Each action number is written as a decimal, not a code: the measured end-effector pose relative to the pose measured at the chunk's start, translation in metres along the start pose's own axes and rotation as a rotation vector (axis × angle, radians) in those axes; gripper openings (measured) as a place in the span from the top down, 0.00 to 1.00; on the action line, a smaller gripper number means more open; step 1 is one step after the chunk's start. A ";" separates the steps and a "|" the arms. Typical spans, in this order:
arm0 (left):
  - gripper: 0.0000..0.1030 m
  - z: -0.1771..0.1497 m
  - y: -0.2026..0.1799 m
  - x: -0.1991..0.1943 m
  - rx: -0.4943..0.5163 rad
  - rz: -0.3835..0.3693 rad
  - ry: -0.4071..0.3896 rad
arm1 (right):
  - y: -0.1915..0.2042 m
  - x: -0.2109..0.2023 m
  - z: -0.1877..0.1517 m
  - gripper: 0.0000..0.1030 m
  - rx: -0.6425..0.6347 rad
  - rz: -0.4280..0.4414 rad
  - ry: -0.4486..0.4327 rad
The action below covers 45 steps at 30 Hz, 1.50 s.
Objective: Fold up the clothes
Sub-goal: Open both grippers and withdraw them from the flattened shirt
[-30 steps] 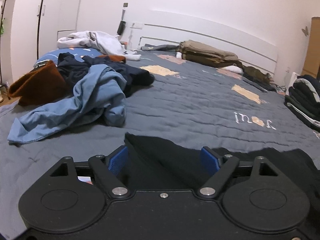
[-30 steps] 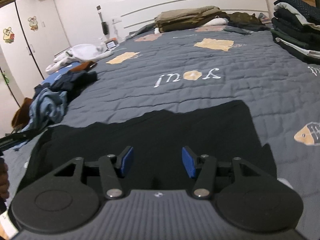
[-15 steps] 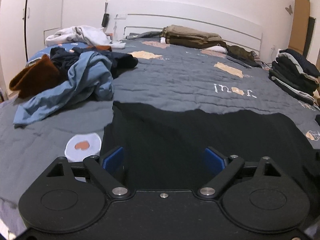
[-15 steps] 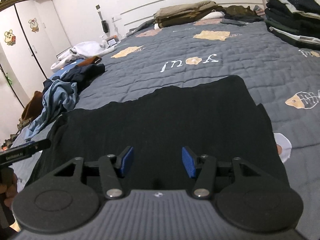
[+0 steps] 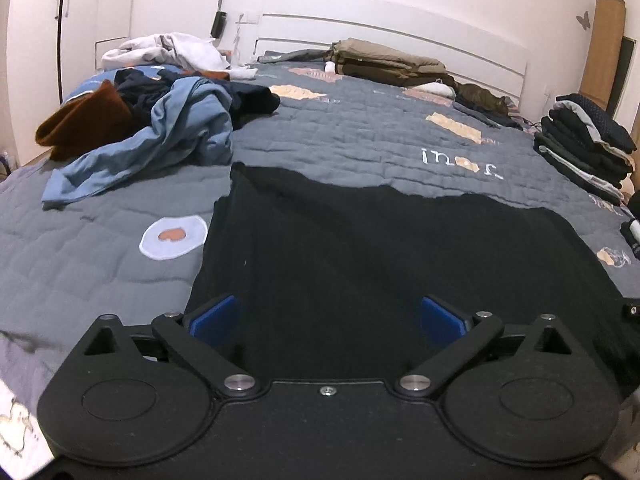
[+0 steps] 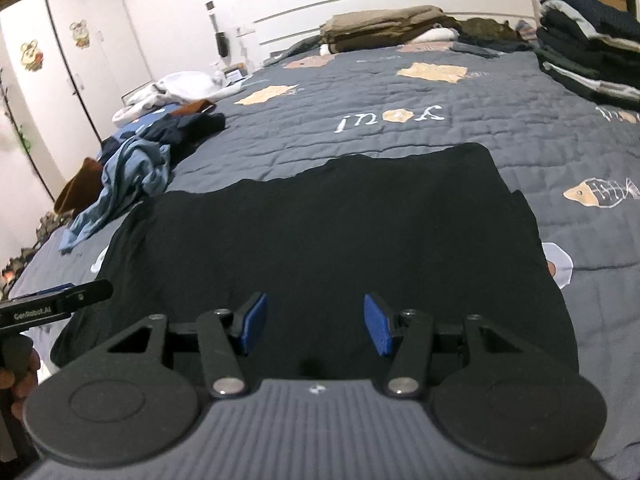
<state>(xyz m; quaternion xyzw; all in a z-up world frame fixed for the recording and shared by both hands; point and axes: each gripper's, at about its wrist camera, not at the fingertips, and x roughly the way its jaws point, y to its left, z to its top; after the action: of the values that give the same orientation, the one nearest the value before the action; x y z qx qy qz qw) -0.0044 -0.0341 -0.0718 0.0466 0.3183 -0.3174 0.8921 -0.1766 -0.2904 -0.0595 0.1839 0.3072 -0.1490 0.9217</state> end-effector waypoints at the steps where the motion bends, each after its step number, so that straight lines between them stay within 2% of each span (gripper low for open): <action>1: 0.03 -0.002 0.000 -0.002 0.002 0.003 0.000 | 0.002 -0.002 -0.002 0.49 -0.004 0.000 -0.002; 16: 0.01 -0.028 -0.001 -0.034 -0.030 0.022 0.001 | 0.021 -0.025 -0.023 0.49 -0.019 0.020 -0.015; 32: 0.01 -0.046 -0.011 -0.044 -0.016 0.008 0.028 | 0.021 -0.023 -0.043 0.49 0.022 -0.002 0.031; 45: 0.01 -0.053 -0.016 -0.051 -0.006 -0.012 0.031 | 0.028 -0.029 -0.057 0.49 0.017 -0.006 0.037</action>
<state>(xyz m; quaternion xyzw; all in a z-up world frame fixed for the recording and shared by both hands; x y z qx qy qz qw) -0.0725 -0.0041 -0.0813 0.0470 0.3332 -0.3208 0.8853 -0.2174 -0.2361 -0.0766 0.1936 0.3233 -0.1510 0.9139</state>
